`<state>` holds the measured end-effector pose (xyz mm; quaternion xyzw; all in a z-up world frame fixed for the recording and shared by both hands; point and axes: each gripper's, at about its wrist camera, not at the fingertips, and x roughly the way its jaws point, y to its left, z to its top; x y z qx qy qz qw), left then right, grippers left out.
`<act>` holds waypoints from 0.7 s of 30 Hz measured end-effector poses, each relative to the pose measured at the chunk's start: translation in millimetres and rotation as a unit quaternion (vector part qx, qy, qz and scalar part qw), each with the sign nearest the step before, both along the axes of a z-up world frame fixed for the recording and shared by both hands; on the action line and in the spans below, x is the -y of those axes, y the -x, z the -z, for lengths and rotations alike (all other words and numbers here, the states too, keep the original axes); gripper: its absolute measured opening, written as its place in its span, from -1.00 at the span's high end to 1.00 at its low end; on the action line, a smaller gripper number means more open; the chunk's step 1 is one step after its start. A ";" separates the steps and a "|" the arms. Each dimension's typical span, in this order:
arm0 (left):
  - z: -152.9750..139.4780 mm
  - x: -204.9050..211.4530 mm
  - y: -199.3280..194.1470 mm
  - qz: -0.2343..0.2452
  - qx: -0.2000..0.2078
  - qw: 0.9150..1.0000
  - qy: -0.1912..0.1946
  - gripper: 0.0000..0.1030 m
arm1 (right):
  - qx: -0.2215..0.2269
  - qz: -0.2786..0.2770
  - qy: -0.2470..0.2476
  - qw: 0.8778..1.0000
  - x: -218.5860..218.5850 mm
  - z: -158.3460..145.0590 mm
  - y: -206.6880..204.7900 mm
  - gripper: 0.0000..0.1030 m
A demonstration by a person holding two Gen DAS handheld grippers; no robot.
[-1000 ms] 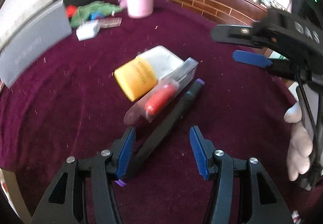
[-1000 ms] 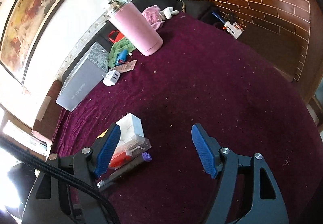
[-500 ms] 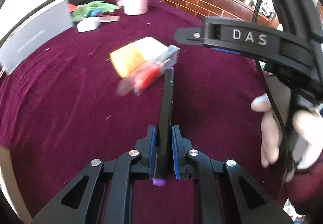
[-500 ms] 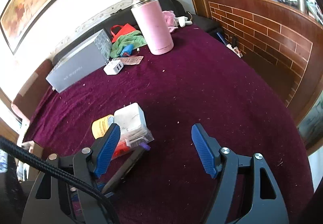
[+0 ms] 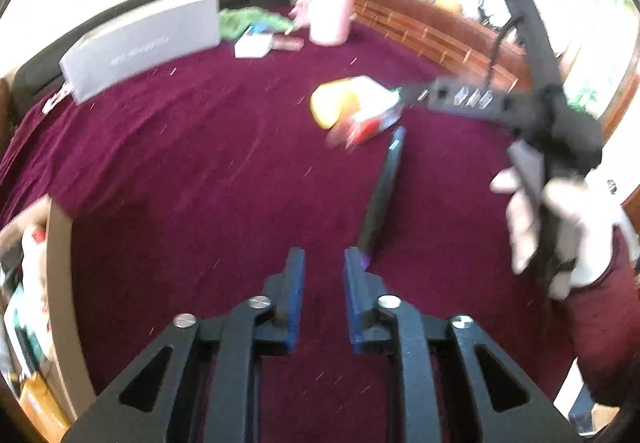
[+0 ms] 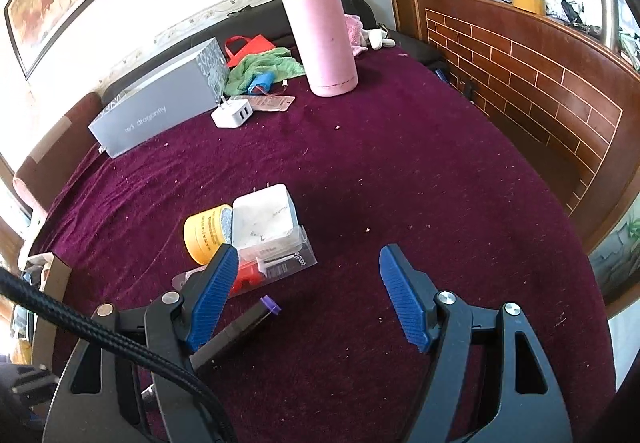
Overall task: Organize objects
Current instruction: 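Lift the marker with the left tool while the right tool grasps the clear red-item package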
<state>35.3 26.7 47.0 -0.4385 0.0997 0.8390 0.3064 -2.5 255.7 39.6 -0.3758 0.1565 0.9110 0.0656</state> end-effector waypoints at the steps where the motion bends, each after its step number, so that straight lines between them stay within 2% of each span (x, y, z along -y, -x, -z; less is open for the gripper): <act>1: -2.4 -6.6 0.1 0.005 -0.007 1.000 0.000 0.20 | 0.001 -0.001 -0.002 1.000 1.1 0.7 0.4 -0.42; 3: -4.1 -20.8 3.0 0.018 -0.019 1.000 0.004 0.11 | 0.003 0.000 -0.007 1.000 2.2 1.0 0.8 -0.42; 7: 1.9 -62.2 12.2 0.051 -0.036 0.998 0.031 0.11 | 0.003 0.002 -0.011 1.000 1.7 0.5 0.7 -0.42; 11: 20.9 -96.2 25.2 0.069 -0.039 0.995 0.067 0.11 | 0.002 0.004 -0.010 1.000 0.8 0.1 0.7 -0.42; 14: 33.1 -110.4 26.2 0.081 -0.038 0.993 0.073 0.11 | 0.002 0.005 -0.010 1.000 0.1 0.3 1.0 -0.42; 16: 33.5 -110.3 29.9 0.073 -0.027 0.995 0.055 0.12 | 0.001 0.006 -0.012 1.000 0.8 0.0 1.1 -0.42; 17: 32.9 -110.0 30.8 0.069 -0.022 0.996 0.055 0.18 | 0.000 0.006 -0.009 1.000 0.0 0.0 1.0 -0.42; 19: 30.8 -107.4 31.8 0.068 -0.015 0.996 0.051 0.77 | 0.001 0.011 -0.011 1.000 -0.3 0.1 1.2 -0.43; 21: 29.1 -97.4 36.7 0.066 0.015 0.997 0.032 0.79 | -0.002 0.017 -0.004 1.000 -4.3 0.5 0.6 -0.43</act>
